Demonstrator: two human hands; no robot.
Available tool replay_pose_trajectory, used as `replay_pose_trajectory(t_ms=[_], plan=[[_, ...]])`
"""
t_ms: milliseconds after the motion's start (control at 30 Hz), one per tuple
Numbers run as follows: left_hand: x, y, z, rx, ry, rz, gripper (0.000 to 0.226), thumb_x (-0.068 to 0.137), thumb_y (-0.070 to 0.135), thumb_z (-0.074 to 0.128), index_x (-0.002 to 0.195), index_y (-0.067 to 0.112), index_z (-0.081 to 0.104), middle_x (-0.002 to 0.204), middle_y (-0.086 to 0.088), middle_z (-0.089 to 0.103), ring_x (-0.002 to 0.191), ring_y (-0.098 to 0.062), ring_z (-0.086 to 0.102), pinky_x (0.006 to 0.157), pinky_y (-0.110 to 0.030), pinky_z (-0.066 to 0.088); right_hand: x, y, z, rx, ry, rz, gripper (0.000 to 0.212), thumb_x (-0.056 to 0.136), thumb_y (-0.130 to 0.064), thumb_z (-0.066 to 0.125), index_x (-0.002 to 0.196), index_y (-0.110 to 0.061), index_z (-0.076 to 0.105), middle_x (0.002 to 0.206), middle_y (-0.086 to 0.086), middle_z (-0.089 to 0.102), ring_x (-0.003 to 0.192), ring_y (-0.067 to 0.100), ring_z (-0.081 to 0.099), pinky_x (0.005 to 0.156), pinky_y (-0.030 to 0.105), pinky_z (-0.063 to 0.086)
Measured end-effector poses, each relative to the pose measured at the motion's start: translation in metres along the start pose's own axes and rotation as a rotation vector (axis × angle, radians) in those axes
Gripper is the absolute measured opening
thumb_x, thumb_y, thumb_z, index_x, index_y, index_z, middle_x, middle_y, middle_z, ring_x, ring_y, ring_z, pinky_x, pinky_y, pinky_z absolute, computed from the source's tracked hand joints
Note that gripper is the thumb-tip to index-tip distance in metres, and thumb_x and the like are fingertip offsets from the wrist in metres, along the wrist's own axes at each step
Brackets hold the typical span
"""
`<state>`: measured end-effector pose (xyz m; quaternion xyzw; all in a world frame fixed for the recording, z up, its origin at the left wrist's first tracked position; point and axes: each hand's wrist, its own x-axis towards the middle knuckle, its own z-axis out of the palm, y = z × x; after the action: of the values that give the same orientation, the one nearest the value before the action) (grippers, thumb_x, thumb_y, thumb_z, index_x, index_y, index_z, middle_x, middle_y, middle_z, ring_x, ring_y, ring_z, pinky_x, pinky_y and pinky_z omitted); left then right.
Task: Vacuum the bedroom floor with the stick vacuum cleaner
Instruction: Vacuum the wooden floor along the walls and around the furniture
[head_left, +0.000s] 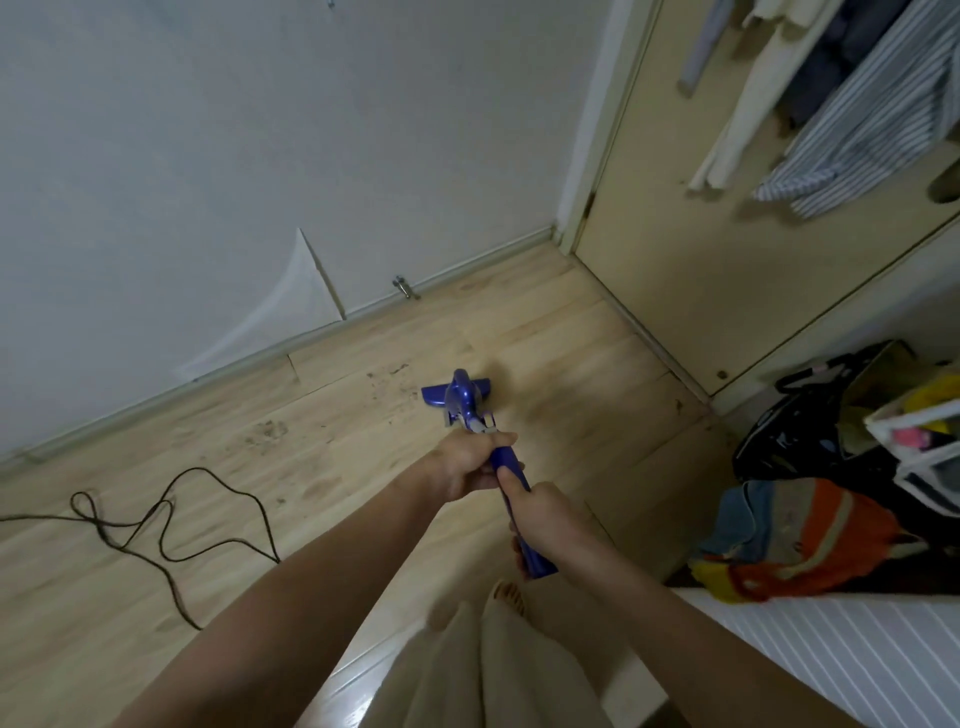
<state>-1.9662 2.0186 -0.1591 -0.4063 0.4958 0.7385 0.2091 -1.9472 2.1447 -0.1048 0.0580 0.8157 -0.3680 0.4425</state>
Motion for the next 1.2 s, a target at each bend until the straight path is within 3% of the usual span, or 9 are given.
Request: replay_pose_trajectory(t_ms=[167,233,367,633,700,833,933,1033,1200], plan=[[-0.049,-0.024,-0.018,0.038,-0.025,0.010,0.031,0.092,0.013,0.061,0.118,-0.002,0.053,0.079,-0.014,0.065,0.052,-0.012,0.068,0.059,-0.028,0.058,-0.046,0.006,0.033,-0.031,0.041,-0.018,0.046,0.102,-0.049,0.035,0.091,-0.009,0.053,0.065,-0.001,0.055,0.042,0.004,0.049,0.032,0.011,0.032],[-0.067,-0.029,-0.027,0.058,-0.044,0.003,0.031,0.092,0.012,0.061,0.118,-0.002,0.053,0.079,-0.014,0.064,0.048,-0.012,0.066,0.053,-0.027,0.058,-0.061,0.006,0.045,0.026,0.038,0.001,0.042,0.101,-0.049,0.035,0.087,-0.013,0.051,0.065,-0.001,0.054,0.044,0.005,0.050,0.036,0.014,0.036],[-0.089,-0.034,-0.044,0.075,-0.078,-0.033,0.028,0.092,0.014,0.062,0.113,-0.002,0.052,0.080,-0.015,0.060,0.035,-0.010,0.055,0.039,-0.021,0.047,-0.083,0.005,0.071,0.202,-0.002,0.054,0.044,0.101,-0.049,0.036,0.104,-0.008,0.053,0.066,0.005,0.059,0.045,0.012,0.055,0.042,0.021,0.046],[-0.077,-0.035,-0.059,0.094,-0.095,-0.041,0.036,0.090,0.026,0.065,0.113,0.001,0.056,0.088,-0.013,0.065,0.059,-0.014,0.067,0.051,-0.025,0.056,-0.077,0.001,0.090,0.248,0.038,0.045,0.042,0.101,-0.049,0.035,0.084,-0.012,0.047,0.066,0.006,0.059,0.044,0.014,0.056,0.049,0.025,0.051],[-0.068,-0.034,-0.055,0.085,-0.090,-0.030,0.033,0.090,0.026,0.065,0.110,0.002,0.055,0.086,-0.013,0.066,0.069,-0.017,0.067,0.062,-0.028,0.060,-0.068,0.001,0.083,0.226,0.053,0.043,0.044,0.101,-0.050,0.036,0.085,-0.011,0.048,0.065,0.007,0.058,0.044,0.015,0.055,0.046,0.024,0.051],[-0.042,-0.022,-0.036,0.046,-0.067,0.014,0.032,0.091,0.025,0.064,0.112,0.003,0.055,0.080,-0.011,0.065,0.068,-0.017,0.067,0.075,-0.032,0.058,-0.041,0.000,0.056,0.175,0.062,0.025,0.048,0.101,-0.048,0.037,0.090,-0.004,0.052,0.061,0.008,0.057,0.041,0.015,0.054,0.036,0.019,0.042],[-0.017,-0.007,-0.017,0.026,-0.062,0.006,0.026,0.091,0.023,0.063,0.107,0.003,0.056,0.082,-0.012,0.066,0.062,-0.015,0.068,0.063,-0.028,0.060,-0.011,0.002,0.027,0.130,0.045,-0.021,0.051,0.101,-0.049,0.038,0.086,-0.003,0.053,0.057,0.006,0.055,0.036,0.012,0.052,0.036,0.019,0.042],[0.011,0.011,0.006,-0.023,-0.063,-0.021,0.020,0.092,0.021,0.062,0.098,0.004,0.055,0.087,-0.014,0.065,0.071,-0.019,0.067,0.059,-0.028,0.058,0.027,0.006,-0.008,0.116,0.002,-0.034,0.053,0.099,-0.051,0.040,0.084,-0.002,0.054,0.056,0.006,0.055,0.037,0.013,0.052,0.038,0.022,0.044],[0.062,0.057,0.049,-0.137,-0.022,-0.053,0.032,0.093,0.017,0.062,0.117,0.000,0.050,0.095,-0.016,0.063,0.077,-0.023,0.066,0.056,-0.030,0.056,0.095,-0.010,-0.075,0.037,-0.050,-0.016,0.051,0.098,-0.053,0.040,0.081,-0.006,0.050,0.058,0.006,0.053,0.041,0.015,0.050,0.043,0.024,0.044]])
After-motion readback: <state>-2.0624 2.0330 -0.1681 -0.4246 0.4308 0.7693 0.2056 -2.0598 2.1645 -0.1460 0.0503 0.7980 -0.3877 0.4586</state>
